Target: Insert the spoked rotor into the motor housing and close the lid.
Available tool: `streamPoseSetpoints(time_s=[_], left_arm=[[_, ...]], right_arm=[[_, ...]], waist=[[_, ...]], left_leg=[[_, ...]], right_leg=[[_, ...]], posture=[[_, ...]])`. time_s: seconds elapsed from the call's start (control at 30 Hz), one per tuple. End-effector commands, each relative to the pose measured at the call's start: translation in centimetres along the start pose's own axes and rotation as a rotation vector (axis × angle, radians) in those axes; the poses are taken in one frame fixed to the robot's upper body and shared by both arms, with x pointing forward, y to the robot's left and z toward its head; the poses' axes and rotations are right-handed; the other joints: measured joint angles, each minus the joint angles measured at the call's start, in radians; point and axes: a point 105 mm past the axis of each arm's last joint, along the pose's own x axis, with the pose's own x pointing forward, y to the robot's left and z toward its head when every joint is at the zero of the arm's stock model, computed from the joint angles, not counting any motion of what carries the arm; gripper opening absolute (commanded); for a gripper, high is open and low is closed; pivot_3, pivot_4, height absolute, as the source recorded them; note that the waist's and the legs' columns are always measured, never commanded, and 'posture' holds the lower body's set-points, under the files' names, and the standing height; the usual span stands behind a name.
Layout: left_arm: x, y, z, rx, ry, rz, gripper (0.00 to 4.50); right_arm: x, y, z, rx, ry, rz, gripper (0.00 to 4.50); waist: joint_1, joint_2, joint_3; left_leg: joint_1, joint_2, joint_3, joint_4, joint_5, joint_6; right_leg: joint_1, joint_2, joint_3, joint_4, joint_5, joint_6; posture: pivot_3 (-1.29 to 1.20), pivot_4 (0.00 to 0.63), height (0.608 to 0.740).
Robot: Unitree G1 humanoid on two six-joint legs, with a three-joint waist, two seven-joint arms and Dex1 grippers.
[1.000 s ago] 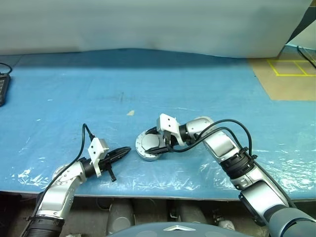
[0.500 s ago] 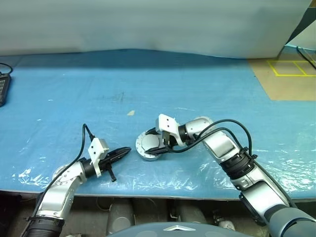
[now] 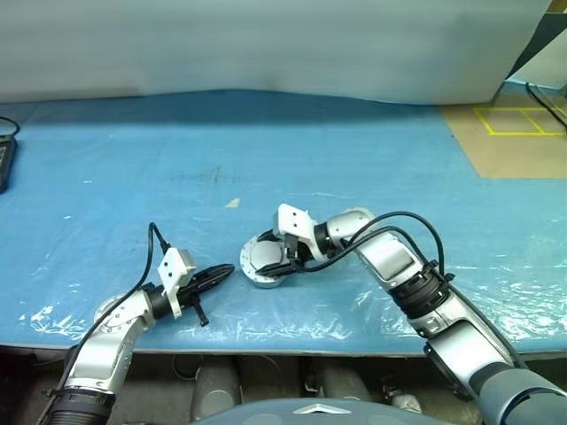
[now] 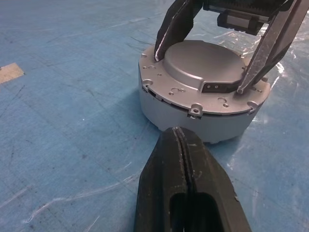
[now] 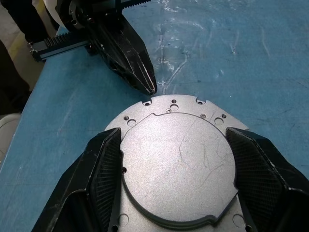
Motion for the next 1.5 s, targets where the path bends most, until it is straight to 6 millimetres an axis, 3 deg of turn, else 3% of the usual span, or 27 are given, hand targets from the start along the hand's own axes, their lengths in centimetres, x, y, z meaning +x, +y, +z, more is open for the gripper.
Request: streamPoseSetpoints(time_s=[0.03,0.33,0.8,1.13,1.5], left_arm=[[0.0,0.0,0.6,0.024,-0.021,-0.001,0.0],[0.0,0.3,0.9,0.023,-0.039,0.02,0.0],[-0.1,0.5,1.2,0.019,-0.046,0.028,0.0],[0.8,1.6,4.4,-0.115,-0.206,0.058,0.0],[1.8,0.1,2.1,-0.118,-0.061,-0.049,0.0]], right_arm=[[1.1,0.6,-3.1,0.101,0.111,0.009,3.08],[0.9,0.7,-4.8,0.111,0.163,0.002,3.08],[0.3,-0.5,-6.9,0.053,0.251,-0.056,3.08],[0.2,-0.5,-6.9,0.065,0.241,-0.045,3.08],[0.1,-1.0,-6.5,0.063,0.225,-0.067,3.08]], waist=[[-0.001,0.0,0.0],[-0.002,0.0,0.0],[-0.001,0.002,-0.003],[0.002,0.003,-0.003],[0.002,0.003,-0.004]], left_leg=[[0.0,0.0,0.0,0.0,0.0,0.0],[0.01,0.0,-0.001,0.0,0.0,0.0],[0.011,0.0,-0.002,0.0,0.0,0.0],[0.014,-0.001,-0.006,0.0,0.0,0.0],[0.014,-0.001,-0.006,-0.001,0.0,0.0]], right_leg=[[0.0,0.0,0.0,0.0,0.0,0.0],[0.011,0.0,0.0,0.0,-0.004,0.007],[0.013,0.0,0.001,0.0,-0.005,0.008],[0.012,-0.001,0.001,-0.002,-0.005,0.008],[0.012,-0.001,0.001,-0.002,-0.005,0.008]], posture=[[0.0,0.15,0.74],[0.0,0.15,0.74],[0.0,0.15,0.74],[0.0,0.15,0.74],[0.0,0.15,0.74]])
